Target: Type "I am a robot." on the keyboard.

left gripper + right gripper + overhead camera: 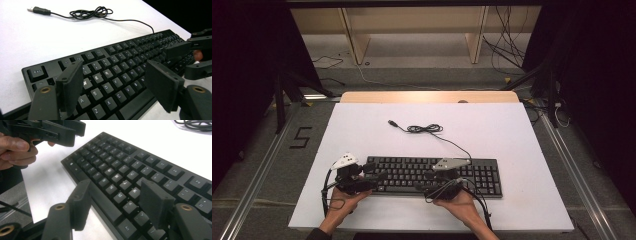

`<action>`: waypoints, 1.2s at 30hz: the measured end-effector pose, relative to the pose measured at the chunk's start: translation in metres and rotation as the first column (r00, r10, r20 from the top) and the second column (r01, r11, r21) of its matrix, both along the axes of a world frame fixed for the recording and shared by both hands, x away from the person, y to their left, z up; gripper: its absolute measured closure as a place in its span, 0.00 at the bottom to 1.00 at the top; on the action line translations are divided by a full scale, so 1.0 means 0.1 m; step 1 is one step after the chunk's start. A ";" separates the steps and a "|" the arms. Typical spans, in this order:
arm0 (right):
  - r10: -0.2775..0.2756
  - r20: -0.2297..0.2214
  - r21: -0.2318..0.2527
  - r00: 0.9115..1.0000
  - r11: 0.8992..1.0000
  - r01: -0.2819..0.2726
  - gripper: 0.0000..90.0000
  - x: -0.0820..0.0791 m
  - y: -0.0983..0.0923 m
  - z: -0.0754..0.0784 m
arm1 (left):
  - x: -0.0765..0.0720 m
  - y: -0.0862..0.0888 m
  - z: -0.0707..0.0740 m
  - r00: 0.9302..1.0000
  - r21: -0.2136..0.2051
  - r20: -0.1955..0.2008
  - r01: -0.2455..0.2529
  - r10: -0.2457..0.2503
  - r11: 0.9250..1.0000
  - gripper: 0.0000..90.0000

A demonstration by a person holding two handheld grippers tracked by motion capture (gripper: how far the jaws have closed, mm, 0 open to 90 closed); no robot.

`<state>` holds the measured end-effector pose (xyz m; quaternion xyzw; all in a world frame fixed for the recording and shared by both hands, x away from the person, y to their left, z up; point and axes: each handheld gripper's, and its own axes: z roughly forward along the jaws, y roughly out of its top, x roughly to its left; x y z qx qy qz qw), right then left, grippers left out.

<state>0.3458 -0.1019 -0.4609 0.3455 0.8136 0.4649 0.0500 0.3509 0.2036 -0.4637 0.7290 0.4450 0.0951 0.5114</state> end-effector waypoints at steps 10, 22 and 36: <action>-0.013 0.005 0.003 1.000 1.000 0.013 0.43 -0.01 -0.02 0.01 | 0.09 -0.07 0.00 1.000 0.033 -0.022 -0.006 0.007 0.999 0.44; -0.021 0.008 0.007 1.000 1.000 0.021 0.41 -0.02 -0.06 0.02 | 0.24 -0.23 -0.04 0.998 0.104 -0.061 0.035 -0.028 0.994 0.77; -0.029 0.024 0.021 0.999 0.999 0.029 0.39 -0.06 -0.10 0.05 | 0.32 -0.36 -0.10 0.995 0.159 -0.087 0.071 -0.057 0.985 0.96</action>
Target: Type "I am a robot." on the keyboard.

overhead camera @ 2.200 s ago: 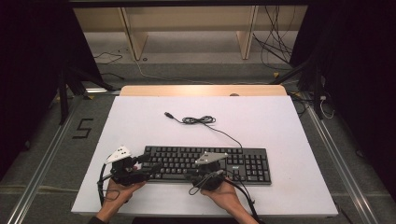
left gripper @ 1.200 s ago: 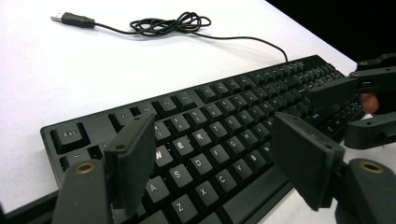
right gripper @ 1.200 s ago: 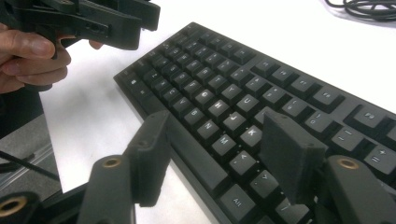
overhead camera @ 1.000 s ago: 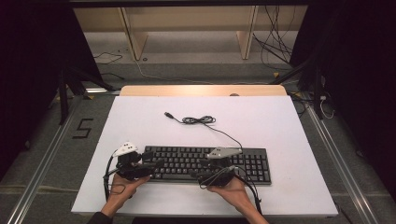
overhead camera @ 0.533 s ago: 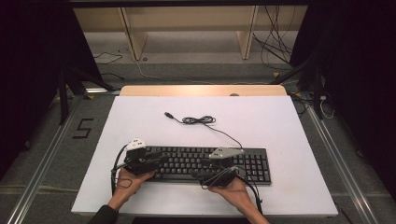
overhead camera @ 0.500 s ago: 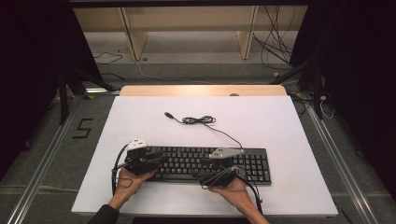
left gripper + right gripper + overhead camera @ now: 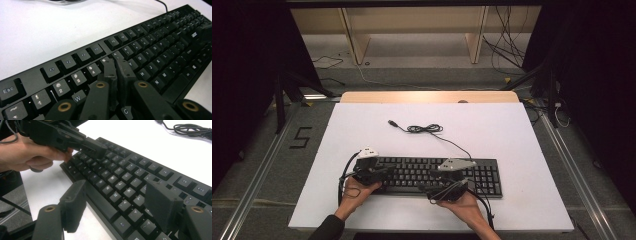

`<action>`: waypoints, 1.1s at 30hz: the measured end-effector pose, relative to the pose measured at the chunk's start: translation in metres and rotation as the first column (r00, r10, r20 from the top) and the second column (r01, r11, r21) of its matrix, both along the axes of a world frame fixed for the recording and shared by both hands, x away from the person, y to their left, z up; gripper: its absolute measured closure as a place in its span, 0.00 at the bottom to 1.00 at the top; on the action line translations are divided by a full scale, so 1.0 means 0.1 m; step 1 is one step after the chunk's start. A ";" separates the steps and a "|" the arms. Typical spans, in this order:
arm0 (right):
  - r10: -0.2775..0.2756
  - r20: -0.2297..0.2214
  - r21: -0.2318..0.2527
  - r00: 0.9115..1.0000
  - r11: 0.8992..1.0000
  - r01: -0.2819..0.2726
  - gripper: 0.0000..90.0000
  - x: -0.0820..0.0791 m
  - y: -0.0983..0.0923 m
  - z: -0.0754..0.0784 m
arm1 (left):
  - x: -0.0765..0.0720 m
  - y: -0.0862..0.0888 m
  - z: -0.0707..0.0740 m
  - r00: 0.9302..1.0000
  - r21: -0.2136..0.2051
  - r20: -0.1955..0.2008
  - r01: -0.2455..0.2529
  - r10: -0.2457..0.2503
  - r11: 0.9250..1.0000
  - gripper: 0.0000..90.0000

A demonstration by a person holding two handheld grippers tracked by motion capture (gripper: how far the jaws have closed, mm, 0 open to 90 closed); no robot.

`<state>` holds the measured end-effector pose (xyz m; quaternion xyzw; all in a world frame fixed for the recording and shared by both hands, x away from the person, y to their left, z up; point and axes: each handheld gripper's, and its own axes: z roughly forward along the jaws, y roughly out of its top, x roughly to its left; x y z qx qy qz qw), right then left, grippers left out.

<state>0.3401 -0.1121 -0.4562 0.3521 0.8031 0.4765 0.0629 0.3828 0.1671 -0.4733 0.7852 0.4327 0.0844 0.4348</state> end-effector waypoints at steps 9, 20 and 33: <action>-0.002 0.002 0.003 1.000 1.000 0.002 0.39 -0.01 -0.02 0.00 | 0.04 -0.02 -0.03 1.000 0.022 -0.014 0.009 -0.009 1.000 0.98; -0.002 0.000 -0.004 1.000 1.000 0.002 0.39 -0.01 -0.02 0.00 | 0.06 -0.04 -0.09 0.999 0.047 -0.030 0.024 -0.022 0.999 0.99; -0.073 0.003 -0.012 0.997 0.997 0.073 0.46 0.08 -0.09 -0.01 | 0.01 -0.02 -0.01 1.000 0.022 -0.012 0.021 -0.020 1.000 0.92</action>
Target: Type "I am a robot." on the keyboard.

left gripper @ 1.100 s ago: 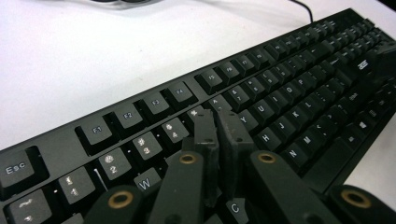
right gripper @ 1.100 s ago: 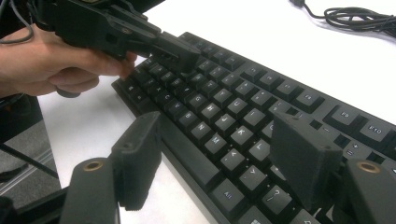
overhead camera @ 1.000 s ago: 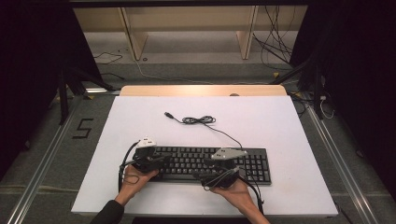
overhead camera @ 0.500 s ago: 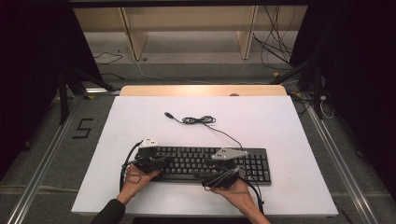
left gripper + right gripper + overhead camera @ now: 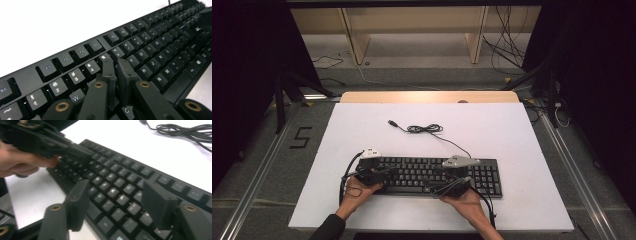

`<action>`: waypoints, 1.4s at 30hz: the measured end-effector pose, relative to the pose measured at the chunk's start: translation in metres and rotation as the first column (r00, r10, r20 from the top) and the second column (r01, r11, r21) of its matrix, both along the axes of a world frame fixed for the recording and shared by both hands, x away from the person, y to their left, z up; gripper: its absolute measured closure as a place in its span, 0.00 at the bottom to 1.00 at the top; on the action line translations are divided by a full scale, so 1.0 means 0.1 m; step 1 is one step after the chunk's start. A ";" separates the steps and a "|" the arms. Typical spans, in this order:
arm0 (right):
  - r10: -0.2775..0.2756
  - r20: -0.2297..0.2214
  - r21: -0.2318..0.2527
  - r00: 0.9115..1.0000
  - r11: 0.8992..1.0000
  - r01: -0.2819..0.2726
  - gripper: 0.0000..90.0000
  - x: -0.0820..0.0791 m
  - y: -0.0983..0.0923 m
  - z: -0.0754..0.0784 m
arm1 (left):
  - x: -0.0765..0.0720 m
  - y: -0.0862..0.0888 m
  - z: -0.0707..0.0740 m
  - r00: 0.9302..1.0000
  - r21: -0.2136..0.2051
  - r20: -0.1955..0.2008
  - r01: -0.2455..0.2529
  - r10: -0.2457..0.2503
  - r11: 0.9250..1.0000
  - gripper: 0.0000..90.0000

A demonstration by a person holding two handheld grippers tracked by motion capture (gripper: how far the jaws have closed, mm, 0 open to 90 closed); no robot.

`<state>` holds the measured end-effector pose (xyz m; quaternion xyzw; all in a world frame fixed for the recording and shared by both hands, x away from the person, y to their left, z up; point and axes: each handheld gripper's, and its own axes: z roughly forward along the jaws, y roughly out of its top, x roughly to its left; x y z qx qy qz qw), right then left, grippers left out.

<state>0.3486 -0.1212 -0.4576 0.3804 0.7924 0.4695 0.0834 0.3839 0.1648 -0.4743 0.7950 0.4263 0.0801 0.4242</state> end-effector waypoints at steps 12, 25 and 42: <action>-0.026 -0.004 -0.032 1.000 0.999 0.026 0.79 0.09 0.06 -0.05 | -0.14 0.09 0.10 1.000 -0.086 0.007 0.025 -0.024 0.996 0.71; -0.045 -0.028 -0.074 0.999 0.996 0.043 1.00 0.22 0.18 -0.09 | -0.35 0.19 0.16 0.999 -0.149 0.044 0.029 -0.022 0.988 0.46; -0.060 -0.040 -0.117 0.997 0.992 0.055 1.00 0.34 0.27 -0.16 | -0.51 0.32 0.18 0.997 -0.194 0.081 0.002 0.014 0.981 0.35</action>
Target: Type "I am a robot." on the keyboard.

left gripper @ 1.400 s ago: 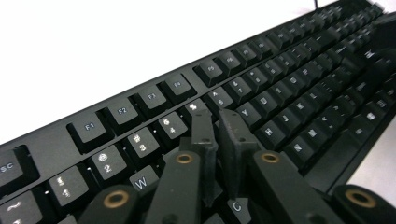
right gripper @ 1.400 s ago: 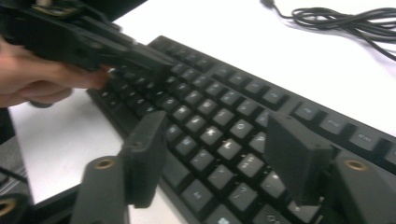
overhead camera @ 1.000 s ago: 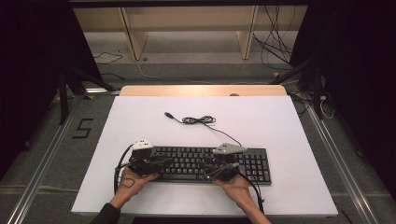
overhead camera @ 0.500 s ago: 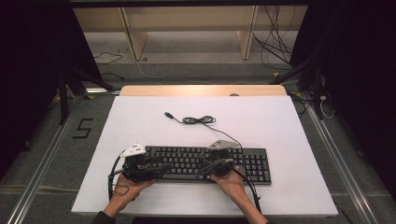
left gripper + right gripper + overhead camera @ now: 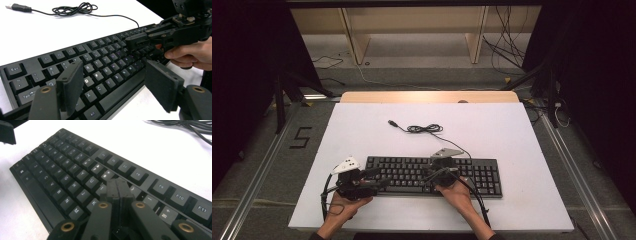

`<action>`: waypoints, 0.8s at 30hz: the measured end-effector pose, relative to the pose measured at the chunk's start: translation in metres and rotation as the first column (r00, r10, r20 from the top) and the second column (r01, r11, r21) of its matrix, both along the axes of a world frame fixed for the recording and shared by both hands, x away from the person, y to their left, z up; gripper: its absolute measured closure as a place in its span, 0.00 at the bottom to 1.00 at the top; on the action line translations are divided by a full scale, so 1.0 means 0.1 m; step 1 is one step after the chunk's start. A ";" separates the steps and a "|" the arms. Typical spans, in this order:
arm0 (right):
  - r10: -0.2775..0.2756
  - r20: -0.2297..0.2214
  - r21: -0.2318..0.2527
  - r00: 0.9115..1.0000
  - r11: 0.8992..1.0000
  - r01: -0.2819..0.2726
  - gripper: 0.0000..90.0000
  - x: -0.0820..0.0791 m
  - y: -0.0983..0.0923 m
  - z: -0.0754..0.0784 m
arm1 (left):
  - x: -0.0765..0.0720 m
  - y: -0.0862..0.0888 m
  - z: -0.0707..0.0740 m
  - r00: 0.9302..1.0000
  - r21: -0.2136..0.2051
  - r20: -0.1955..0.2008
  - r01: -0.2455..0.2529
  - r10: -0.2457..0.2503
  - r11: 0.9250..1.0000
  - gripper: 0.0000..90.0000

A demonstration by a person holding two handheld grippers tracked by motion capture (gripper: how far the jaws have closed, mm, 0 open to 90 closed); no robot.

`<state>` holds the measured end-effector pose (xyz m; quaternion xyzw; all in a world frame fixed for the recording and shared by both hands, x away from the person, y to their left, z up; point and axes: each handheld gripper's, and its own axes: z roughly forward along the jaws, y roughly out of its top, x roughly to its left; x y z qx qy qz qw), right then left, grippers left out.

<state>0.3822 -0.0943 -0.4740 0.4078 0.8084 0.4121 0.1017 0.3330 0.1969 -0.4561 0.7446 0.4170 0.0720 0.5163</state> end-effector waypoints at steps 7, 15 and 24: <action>0.001 -0.009 -0.012 1.000 1.000 -0.001 1.00 0.02 0.03 -0.02 | -0.03 0.01 -0.02 1.000 -0.001 0.002 0.002 -0.002 1.000 0.33; 0.002 -0.015 -0.022 1.000 1.000 -0.003 1.00 0.02 0.04 -0.04 | -0.05 0.01 -0.01 1.000 0.006 0.011 -0.004 0.004 1.000 0.32; 0.005 0.010 -0.067 1.000 0.998 -0.004 1.00 0.00 0.07 -0.06 | -0.07 0.04 -0.01 1.000 0.002 0.011 -0.012 0.012 1.000 0.32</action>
